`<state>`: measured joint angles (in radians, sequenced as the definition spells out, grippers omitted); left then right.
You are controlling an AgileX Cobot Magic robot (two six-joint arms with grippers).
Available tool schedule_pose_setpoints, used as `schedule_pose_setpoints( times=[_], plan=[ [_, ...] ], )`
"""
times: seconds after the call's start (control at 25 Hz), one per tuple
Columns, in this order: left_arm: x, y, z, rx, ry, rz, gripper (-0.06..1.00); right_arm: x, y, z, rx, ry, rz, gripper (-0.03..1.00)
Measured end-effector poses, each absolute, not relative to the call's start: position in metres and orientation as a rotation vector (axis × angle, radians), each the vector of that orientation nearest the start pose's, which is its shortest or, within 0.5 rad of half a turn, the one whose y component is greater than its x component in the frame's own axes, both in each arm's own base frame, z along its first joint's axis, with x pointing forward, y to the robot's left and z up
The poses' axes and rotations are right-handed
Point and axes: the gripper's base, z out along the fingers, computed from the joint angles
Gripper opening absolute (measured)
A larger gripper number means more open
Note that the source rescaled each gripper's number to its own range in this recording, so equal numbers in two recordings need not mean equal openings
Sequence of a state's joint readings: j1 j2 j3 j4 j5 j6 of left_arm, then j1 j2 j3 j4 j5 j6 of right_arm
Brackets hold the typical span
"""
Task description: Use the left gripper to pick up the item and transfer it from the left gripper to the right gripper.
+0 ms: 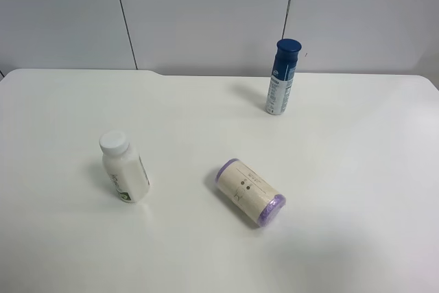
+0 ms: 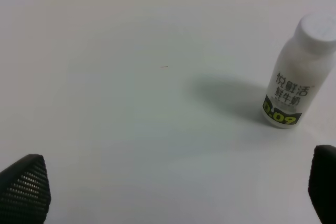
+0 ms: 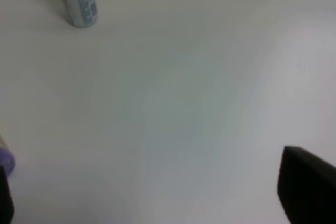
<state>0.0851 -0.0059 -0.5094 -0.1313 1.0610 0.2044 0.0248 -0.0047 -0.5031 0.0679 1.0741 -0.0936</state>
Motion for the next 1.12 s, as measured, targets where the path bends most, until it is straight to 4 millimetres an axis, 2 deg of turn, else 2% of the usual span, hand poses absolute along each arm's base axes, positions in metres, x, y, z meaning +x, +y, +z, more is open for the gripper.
schedule_pose_setpoints(
  times=[0.52,0.64,0.84,0.92,1.12],
  plan=[
    [-0.006,-0.011,0.280,0.134,2.021,0.029,1.00,-0.007,0.005,0.277,-0.125,2.044,0.038,0.99],
    [-0.001,-0.011,0.290,0.160,2.044,0.040,1.00,-0.007,0.005,0.277,-0.125,2.044,0.038,0.99],
    [0.022,-0.012,0.316,0.286,2.111,0.020,1.00,-0.007,0.005,0.277,-0.125,2.044,0.040,0.99],
    [0.043,-0.015,0.323,0.400,2.171,-0.020,1.00,-0.007,0.005,0.277,-0.125,2.044,0.040,0.99],
    [0.070,-0.022,0.330,0.606,2.204,-0.052,1.00,-0.007,0.005,0.277,-0.125,2.044,0.040,0.99]
  ],
)
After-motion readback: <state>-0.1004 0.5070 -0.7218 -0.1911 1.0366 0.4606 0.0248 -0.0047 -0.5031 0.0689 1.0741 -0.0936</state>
